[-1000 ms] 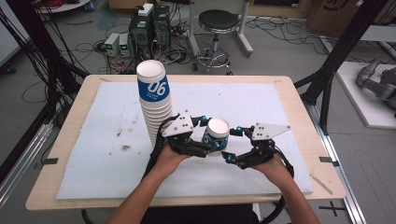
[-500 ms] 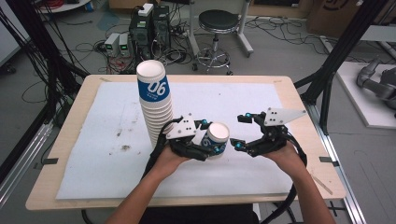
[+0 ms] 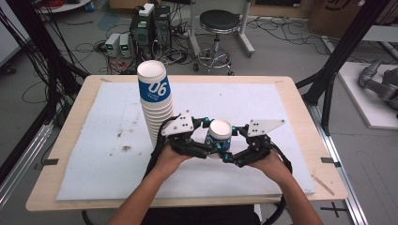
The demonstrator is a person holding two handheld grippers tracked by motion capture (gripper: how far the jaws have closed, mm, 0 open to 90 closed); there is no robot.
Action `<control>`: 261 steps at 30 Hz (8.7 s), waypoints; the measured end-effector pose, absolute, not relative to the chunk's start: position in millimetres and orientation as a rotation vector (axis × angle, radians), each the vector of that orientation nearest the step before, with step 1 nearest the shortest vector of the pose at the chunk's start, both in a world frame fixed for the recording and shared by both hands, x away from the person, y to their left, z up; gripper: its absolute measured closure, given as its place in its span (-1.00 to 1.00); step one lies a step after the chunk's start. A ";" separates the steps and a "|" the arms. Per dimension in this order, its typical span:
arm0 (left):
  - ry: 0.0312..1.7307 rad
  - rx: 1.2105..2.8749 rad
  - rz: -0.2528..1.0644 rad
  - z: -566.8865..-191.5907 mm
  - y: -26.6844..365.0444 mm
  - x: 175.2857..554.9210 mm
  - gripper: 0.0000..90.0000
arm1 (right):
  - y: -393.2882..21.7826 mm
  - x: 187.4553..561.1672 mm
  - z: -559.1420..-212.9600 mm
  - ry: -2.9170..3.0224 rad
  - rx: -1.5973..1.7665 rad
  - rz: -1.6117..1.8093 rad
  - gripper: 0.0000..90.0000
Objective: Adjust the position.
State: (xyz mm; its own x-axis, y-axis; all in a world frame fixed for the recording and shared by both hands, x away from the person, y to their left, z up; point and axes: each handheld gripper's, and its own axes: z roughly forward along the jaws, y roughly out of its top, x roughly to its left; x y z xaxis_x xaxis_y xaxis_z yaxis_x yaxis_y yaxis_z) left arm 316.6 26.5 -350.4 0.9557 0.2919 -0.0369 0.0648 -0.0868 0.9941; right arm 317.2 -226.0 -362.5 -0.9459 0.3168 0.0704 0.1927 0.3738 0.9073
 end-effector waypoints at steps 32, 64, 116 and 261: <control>0.230 1.712 0.182 -377.9 34.2 311.5 -0.53 | -252.1 315.7 -359.5 2.438 0.490 1.826 -0.42; 0.184 1.878 0.231 -375.8 27.3 310.0 -0.33 | -243.7 326.3 -319.2 2.509 0.392 1.635 -0.37; 0.263 1.722 0.214 -390.3 16.3 308.1 -0.63 | -249.5 320.8 -334.0 2.512 0.483 1.749 -0.37; 0.145 1.833 0.124 -372.1 14.4 304.5 -0.51 | -251.3 303.6 -361.3 2.658 0.163 1.350 -0.43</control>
State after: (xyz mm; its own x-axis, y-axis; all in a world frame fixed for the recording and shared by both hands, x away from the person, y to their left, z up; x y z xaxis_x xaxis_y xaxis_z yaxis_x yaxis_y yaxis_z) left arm 304.5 14.4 -372.1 0.9864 0.1638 0.0091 0.0345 -0.2613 0.9647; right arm 303.6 -251.3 -361.3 -0.9819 0.1670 -0.0890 0.0267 0.5879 0.8085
